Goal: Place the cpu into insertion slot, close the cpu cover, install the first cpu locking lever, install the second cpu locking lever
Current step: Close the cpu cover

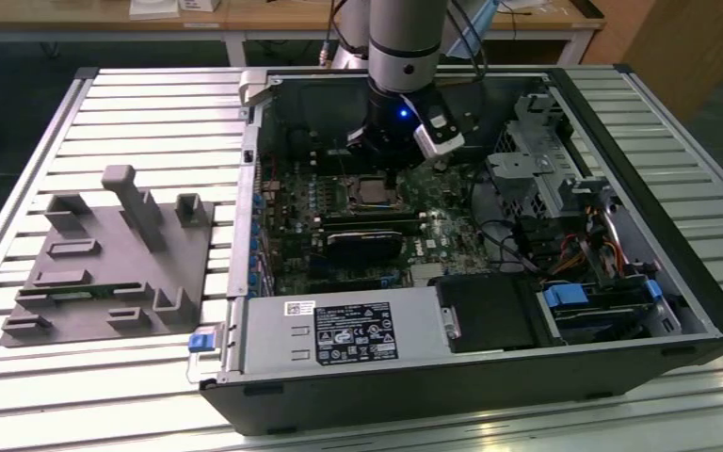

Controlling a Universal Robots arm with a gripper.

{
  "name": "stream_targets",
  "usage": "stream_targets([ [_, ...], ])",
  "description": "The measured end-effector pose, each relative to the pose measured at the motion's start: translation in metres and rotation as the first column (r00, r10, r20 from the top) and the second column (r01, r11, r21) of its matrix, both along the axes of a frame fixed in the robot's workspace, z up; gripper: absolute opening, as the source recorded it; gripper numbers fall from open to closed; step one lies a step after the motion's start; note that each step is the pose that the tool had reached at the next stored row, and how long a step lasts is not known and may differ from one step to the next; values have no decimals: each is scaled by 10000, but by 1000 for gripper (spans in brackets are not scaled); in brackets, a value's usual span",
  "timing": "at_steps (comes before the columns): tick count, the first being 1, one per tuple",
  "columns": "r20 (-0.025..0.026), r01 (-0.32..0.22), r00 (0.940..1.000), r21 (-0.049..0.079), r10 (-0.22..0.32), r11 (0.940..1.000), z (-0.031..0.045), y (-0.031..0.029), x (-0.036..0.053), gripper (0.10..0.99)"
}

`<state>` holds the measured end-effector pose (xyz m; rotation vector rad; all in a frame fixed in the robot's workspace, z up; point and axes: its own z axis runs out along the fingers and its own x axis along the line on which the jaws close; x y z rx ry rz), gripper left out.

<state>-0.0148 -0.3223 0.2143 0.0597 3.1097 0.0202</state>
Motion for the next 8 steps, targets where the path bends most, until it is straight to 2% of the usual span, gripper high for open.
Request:
stream_targets([
  [8, 1, 0, 10000, -14, 0, 10000, -14, -1, -89, 106],
])
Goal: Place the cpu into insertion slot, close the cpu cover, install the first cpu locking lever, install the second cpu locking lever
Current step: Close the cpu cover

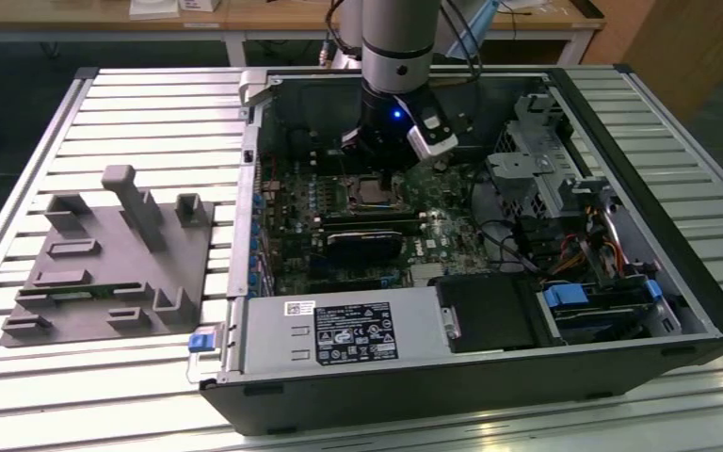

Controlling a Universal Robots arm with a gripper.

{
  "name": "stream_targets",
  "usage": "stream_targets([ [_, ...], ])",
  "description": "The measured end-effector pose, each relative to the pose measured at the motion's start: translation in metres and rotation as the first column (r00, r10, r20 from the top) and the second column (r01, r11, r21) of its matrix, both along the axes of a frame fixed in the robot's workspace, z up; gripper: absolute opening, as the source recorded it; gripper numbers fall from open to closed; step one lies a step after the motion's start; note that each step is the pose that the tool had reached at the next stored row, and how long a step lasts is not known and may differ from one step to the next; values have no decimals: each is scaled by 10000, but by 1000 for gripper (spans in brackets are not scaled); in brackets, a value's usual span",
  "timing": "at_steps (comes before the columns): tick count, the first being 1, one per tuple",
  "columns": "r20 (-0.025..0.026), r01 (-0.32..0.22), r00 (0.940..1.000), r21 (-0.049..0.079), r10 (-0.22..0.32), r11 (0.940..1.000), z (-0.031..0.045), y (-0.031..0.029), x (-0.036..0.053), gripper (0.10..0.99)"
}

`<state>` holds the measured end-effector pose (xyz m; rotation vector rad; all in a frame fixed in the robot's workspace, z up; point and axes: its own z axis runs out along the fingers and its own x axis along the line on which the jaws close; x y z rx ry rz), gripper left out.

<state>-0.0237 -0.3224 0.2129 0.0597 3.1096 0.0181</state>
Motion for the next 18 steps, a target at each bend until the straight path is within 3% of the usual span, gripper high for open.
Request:
stream_targets([
  [14, 0, 1, 10000, 0, -1, 10000, -37, 0, -307, 106],
  [18, 1, 1, 10000, 1, -1, 10000, -60, 0, -352, 106],
])
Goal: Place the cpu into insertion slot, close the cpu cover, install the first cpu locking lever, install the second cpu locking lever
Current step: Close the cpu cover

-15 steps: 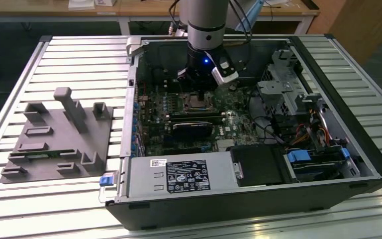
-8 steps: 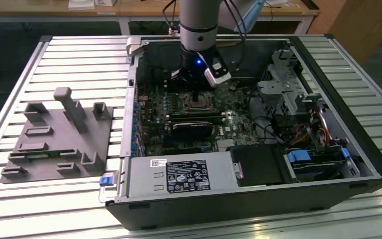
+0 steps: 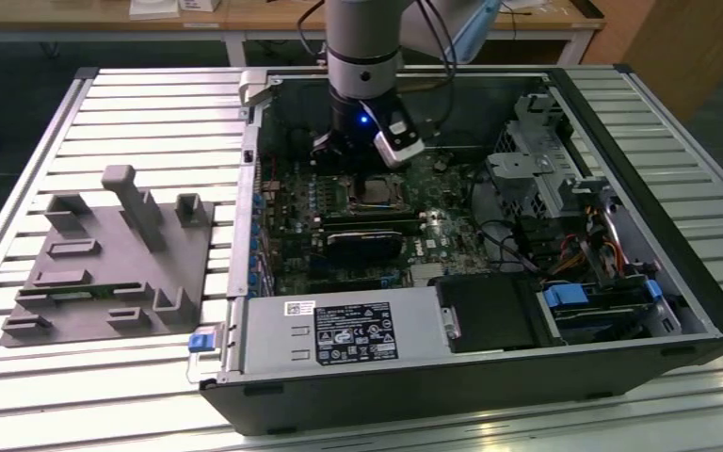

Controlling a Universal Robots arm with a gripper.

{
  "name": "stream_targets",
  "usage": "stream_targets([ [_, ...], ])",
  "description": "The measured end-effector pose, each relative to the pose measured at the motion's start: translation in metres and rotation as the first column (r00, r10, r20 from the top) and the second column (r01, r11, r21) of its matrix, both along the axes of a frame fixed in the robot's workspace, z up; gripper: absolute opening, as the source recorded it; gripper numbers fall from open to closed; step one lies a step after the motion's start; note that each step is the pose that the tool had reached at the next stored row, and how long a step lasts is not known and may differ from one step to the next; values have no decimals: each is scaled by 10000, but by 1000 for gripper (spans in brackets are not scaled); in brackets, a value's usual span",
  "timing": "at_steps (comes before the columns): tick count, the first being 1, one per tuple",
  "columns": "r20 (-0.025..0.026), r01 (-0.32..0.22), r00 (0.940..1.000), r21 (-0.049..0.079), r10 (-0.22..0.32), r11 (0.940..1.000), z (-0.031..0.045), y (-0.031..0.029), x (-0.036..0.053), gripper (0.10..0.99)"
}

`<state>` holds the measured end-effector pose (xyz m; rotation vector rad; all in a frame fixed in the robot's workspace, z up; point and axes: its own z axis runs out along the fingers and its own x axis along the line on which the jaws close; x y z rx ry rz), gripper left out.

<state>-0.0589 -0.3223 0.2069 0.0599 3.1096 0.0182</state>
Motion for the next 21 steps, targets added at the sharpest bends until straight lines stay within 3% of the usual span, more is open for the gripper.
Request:
stream_targets([
  [11, -1, 0, 10000, -1, 0, 10000, -62, 0, -70, 106],
  [21, 0, 0, 10000, 4, 0, 10000, -76, 0, -75, 106],
])
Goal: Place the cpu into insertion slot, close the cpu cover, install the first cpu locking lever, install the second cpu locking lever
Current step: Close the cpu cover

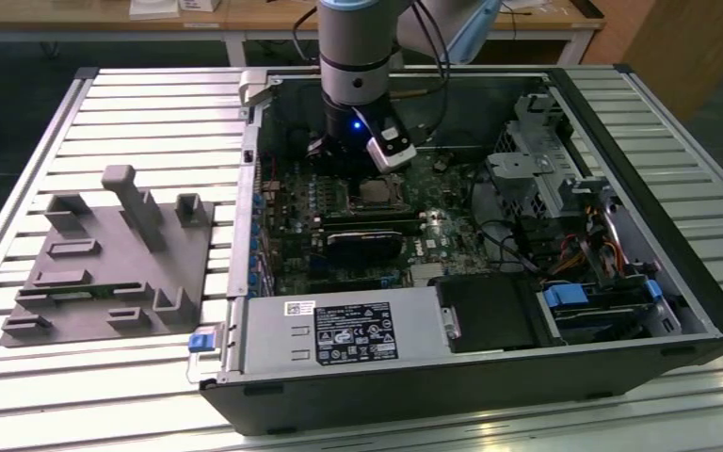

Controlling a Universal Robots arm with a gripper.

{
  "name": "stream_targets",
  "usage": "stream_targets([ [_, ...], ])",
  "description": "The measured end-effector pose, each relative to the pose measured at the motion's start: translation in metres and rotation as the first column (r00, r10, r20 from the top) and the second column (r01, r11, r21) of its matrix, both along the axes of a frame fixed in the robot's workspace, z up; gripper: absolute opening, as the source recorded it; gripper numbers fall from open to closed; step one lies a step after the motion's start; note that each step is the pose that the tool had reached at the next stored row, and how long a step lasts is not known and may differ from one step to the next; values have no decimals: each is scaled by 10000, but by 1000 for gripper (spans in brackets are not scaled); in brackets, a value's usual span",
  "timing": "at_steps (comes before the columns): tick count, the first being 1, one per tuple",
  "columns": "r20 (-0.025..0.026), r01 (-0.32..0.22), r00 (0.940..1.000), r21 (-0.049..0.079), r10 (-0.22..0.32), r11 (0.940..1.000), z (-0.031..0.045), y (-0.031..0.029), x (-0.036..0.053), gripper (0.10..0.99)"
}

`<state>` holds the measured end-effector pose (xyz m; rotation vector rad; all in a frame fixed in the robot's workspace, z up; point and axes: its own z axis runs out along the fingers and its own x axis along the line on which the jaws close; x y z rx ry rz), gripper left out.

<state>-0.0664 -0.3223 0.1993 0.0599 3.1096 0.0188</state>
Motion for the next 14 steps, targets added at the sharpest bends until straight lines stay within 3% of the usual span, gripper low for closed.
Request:
stream_targets([
  [9, 0, 0, 10000, 1, 0, 10000, 0, 0, 0, 106],
  [14, 0, 1, 10000, 0, -1, 10000, 52, 0, 0, 106],
])
